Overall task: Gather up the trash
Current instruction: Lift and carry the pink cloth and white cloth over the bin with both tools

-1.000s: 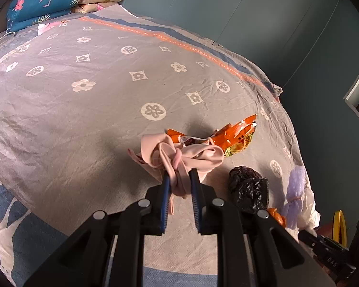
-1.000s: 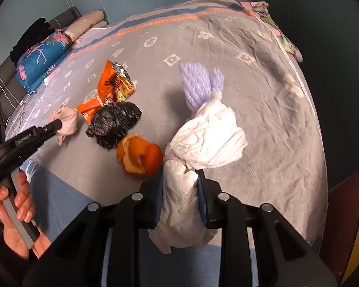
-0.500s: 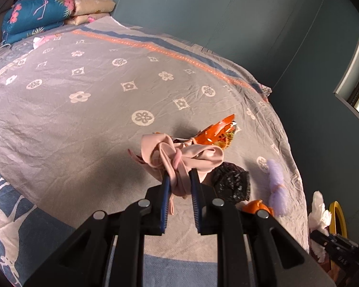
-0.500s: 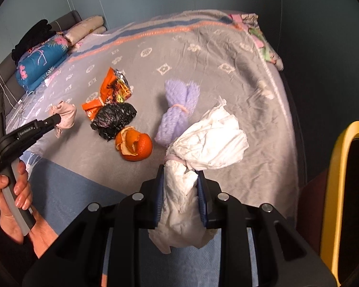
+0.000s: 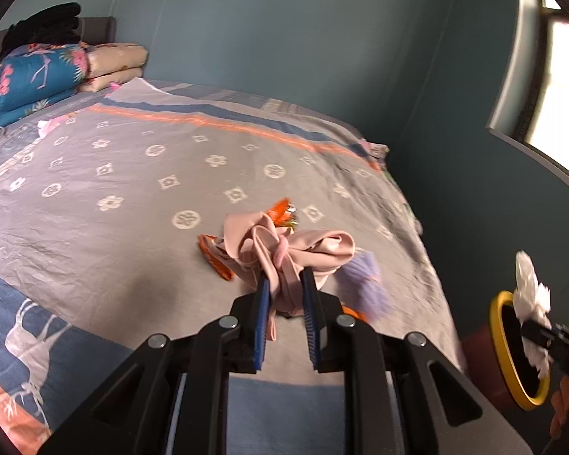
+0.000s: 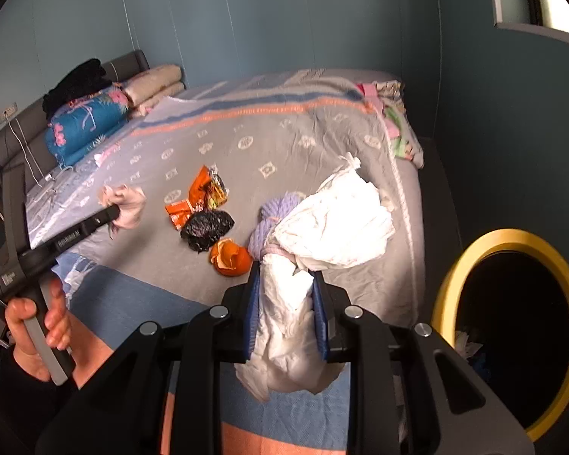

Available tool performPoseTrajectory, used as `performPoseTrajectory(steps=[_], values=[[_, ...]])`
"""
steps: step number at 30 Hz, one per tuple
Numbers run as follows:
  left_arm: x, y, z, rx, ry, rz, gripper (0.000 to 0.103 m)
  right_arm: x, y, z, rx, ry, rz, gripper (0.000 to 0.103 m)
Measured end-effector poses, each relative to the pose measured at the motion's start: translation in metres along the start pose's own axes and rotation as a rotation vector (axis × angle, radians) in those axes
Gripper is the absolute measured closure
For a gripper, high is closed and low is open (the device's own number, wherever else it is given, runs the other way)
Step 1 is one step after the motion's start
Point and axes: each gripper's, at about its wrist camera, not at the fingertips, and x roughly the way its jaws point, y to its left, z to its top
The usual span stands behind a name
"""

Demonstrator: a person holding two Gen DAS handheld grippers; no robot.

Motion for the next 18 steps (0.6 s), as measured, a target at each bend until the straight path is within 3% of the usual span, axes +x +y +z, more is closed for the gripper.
performPoseTrajectory(steps=[18], values=[[-0.057,-0.108,-0.007,0.140,-0.027,-0.139,0.087,-0.091,-0.047,0.002,0.054,-0.145,0.009,0.079]])
